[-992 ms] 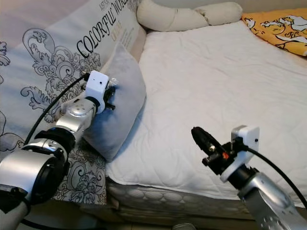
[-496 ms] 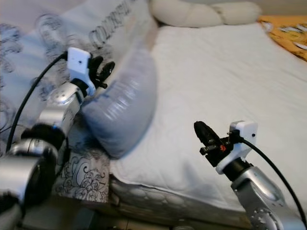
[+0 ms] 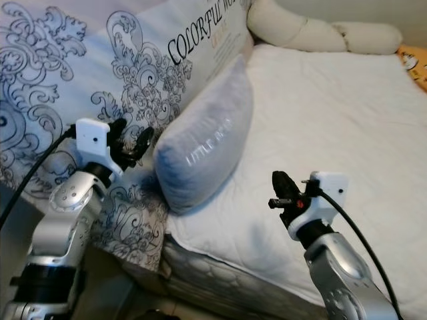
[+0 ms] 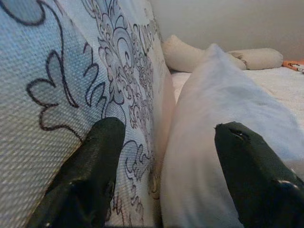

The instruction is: Clean up the room

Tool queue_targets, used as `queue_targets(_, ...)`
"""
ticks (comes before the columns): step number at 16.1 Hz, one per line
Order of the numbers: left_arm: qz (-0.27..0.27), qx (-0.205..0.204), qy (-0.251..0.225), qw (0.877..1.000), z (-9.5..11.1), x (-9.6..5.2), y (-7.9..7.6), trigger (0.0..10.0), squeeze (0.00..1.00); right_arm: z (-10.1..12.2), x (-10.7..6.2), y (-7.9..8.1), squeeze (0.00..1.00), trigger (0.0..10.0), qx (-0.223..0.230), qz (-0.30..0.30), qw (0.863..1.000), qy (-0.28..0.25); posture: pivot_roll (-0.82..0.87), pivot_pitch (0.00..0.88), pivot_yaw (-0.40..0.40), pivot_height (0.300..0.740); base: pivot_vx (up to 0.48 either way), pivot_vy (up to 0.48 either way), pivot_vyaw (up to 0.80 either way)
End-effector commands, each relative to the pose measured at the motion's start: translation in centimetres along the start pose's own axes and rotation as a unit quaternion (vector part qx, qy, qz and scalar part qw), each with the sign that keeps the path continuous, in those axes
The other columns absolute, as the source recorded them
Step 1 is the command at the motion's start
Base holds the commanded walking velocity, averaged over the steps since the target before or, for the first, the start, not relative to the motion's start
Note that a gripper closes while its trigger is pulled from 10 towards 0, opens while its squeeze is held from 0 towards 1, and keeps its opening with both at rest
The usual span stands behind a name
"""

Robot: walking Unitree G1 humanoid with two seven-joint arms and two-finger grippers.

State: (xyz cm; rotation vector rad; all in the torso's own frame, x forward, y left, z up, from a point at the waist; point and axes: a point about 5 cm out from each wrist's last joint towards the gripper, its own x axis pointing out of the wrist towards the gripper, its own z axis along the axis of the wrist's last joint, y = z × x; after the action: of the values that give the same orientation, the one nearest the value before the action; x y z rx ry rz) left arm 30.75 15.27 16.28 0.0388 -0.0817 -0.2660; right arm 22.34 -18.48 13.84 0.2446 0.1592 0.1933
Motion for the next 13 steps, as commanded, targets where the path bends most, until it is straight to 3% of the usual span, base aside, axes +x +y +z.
queue_targets(1,0.022,0.013,-0.006,1.0,1.0,-0.2,0.9,10.0,0.72,-0.2,0.4,-0.3,0.0,10.0,-0.011,-0.018,1.0,0.006,-0.11,0.0,0.041,0.74,0.0,0.0,0.0)
queue_targets(2,0.028,0.021,-0.01,0.999,1.6,-0.3,1.2,10.0,0.64,-0.2,0.8,-0.3,0.0,10.0,-0.006,-0.022,1.0,0.004,-0.1,0.0,0.041,0.74,0.0,0.0,0.0)
queue_targets(3,0.035,0.032,-0.02,0.999,2.7,-0.3,2.0,10.0,0.29,0.2,1.1,-0.1,0.0,10.0,0.0,-0.018,1.0,-0.007,-0.1,0.0,0.041,0.74,0.0,0.0,0.0)
queue_targets(4,0.031,0.033,-0.033,0.998,3.6,-0.3,2.3,10.0,0.16,0.5,1.2,0.1,0.0,10.0,0.009,-0.016,1.0,-0.018,-0.1,0.0,0.043,0.74,0.0,0.0,0.0)
queue_targets(7,0.013,0.053,-0.042,0.998,4.6,-0.6,1.5,10.0,0.15,1.1,0.4,0.1,0.0,10.0,0.006,-0.027,0.999,-0.046,-0.11,0.0,0.058,0.74,0.0,0.0,0.0)
queue_targets(10,0.006,0.032,-0.064,0.997,6.3,-0.5,-0.1,10.0,0.16,2.3,-0.2,0.7,0.0,10.0,0.012,-0.029,0.996,-0.086,-0.12,0.0,0.063,0.74,0.0,-0.402,0.0)
queue_targets(13,0.003,0.019,-0.031,0.999,4.6,-1.1,-1.0,10.0,0.15,2.2,-0.5,0.9,0.0,10.0,0.001,-0.036,0.996,-0.084,-0.13,0.0,0.064,0.74,0.0,-0.48,0.0)
